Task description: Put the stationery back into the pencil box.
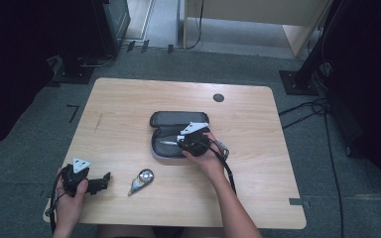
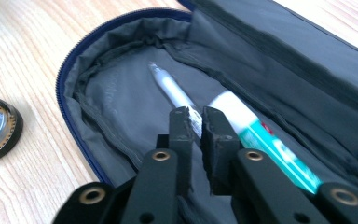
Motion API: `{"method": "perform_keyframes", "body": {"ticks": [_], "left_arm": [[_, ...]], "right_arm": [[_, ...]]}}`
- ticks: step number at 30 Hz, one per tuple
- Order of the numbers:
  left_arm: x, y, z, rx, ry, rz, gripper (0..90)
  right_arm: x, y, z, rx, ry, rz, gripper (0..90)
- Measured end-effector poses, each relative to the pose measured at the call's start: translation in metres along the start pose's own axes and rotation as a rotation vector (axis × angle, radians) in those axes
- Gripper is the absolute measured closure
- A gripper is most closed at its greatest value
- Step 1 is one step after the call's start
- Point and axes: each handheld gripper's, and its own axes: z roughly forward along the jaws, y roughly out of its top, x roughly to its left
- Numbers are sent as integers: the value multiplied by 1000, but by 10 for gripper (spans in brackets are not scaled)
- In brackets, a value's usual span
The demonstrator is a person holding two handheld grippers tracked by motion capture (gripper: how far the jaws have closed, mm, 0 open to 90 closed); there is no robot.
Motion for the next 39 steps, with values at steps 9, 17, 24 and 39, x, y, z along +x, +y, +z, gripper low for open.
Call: {"method": "perform_keyframes", "body": {"ticks": [9, 17, 24, 39], "left_arm": [[0, 0, 0, 1, 0, 0, 0], [-2, -1, -1, -1, -15, 13, 0], [-6, -2, -2, -16, -59, 46, 0], [-1, -2, -4, -23, -94, 21, 0]], "right_arm": [[9, -10, -25, -113, 13, 85, 766], [40, -24, -35, -155, 47, 81, 679], [67, -31, -34, -171, 98, 95, 580], [112, -30, 4, -149, 152, 106, 626]]}}
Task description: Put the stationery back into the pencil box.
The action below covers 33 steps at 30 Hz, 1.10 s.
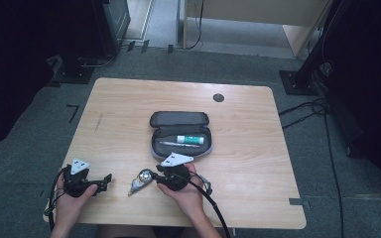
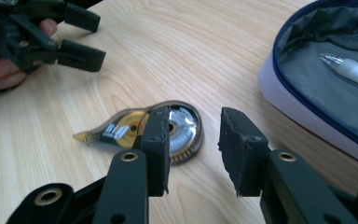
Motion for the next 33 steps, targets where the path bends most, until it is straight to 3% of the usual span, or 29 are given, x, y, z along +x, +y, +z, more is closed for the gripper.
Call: {"method": "perform_keyframes", "body": {"ticks": [2, 3, 5, 7, 14, 17, 26, 33], "left_arm": [[-4, 0, -1, -1, -5, 38, 0], [-8, -1, -1, -9, 7, 68, 108], [-13, -2, -2, -25, 25, 112, 151], [-16, -2, -3, -25, 21, 136, 142], [-14, -2, -6, -30, -13, 116, 142], [-17, -2, -4, -27, -4, 129, 142], [-17, -3, -4, -30, -16, 129, 142], [-19, -3, -5, -42, -28, 153, 143]], "right_arm": [[4, 1, 4, -3, -23, -5, 622], [6, 2, 9, 0, -26, -1, 617], [7, 2, 11, 4, -26, 1, 617], [9, 3, 16, 15, -39, -5, 617], [12, 3, 30, 37, -73, -5, 615], [12, 2, 33, 37, -80, -1, 611], [12, -3, 24, 33, -107, 2, 638], [11, -9, 17, 22, -114, 12, 642]]}}
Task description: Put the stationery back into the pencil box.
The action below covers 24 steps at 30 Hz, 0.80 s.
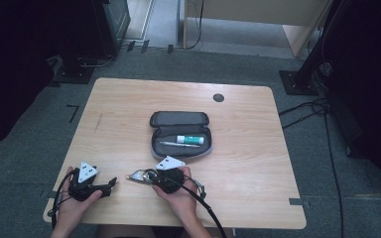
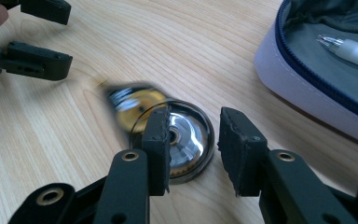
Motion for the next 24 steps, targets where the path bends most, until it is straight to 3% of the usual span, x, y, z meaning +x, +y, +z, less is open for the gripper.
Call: {"method": "perform_keyframes", "body": {"ticks": [6, 15, 18, 24], "left_arm": [[-6, 1, 1, -13, -25, 20, 149], [-4, 1, 3, -5, -30, 12, 149], [-4, 1, 3, 1, -29, 16, 149], [-2, 1, 4, 10, -45, -1, 149]], "right_arm": [[-4, -3, -5, 0, 3, 12, 635], [-1, -1, -6, -24, 55, 76, 479], [1, 2, -1, -8, 11, 86, 429], [1, 3, 7, 21, -16, 117, 369]]}}
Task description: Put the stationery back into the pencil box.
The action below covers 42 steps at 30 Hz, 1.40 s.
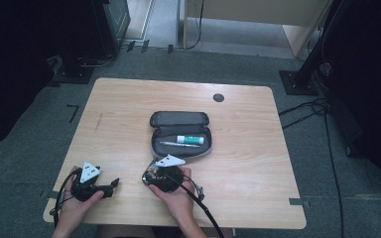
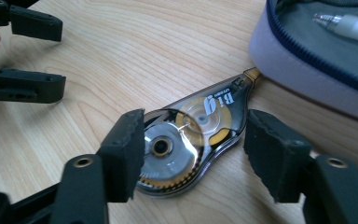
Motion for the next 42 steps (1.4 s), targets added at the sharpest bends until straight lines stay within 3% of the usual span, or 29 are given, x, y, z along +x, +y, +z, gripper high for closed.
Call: {"method": "perform_keyframes", "body": {"ticks": [6, 12, 18, 22, 24, 26, 31, 37, 39, 40, 42], "left_arm": [[0, 0, 1, 8, -3, 2, 149], [0, 0, 1, 9, -5, -2, 149], [1, 0, 1, 11, -9, -7, 149], [2, 0, 1, 10, -13, -9, 149], [2, 0, 1, 10, -14, -11, 149], [2, 0, 1, 10, -13, -12, 149], [2, 1, 1, 12, -12, -13, 149], [2, 1, 1, 12, -10, -11, 149], [2, 1, 2, 13, -5, -11, 149], [2, 1, 2, 15, -2, -14, 148], [2, 1, 2, 15, 2, -19, 148]], "right_arm": [[5, 5, 6, 41, 9, 20, 234], [14, 6, 14, 65, -35, 1, 140], [19, 5, 17, 68, -72, -61, 147], [20, 4, 15, 76, -79, -113, 265], [19, 3, 13, 73, -60, -131, 375], [18, 2, 11, 72, -40, -165, 407], [17, 1, 10, 74, -17, -202, 399], [20, 2, 15, 54, -21, -144, 293], [23, 1, 17, 48, -51, -166, 294], [25, -1, 19, 46, -91, -204, 284], [25, -2, 19, 35, -91, -199, 266]]}}
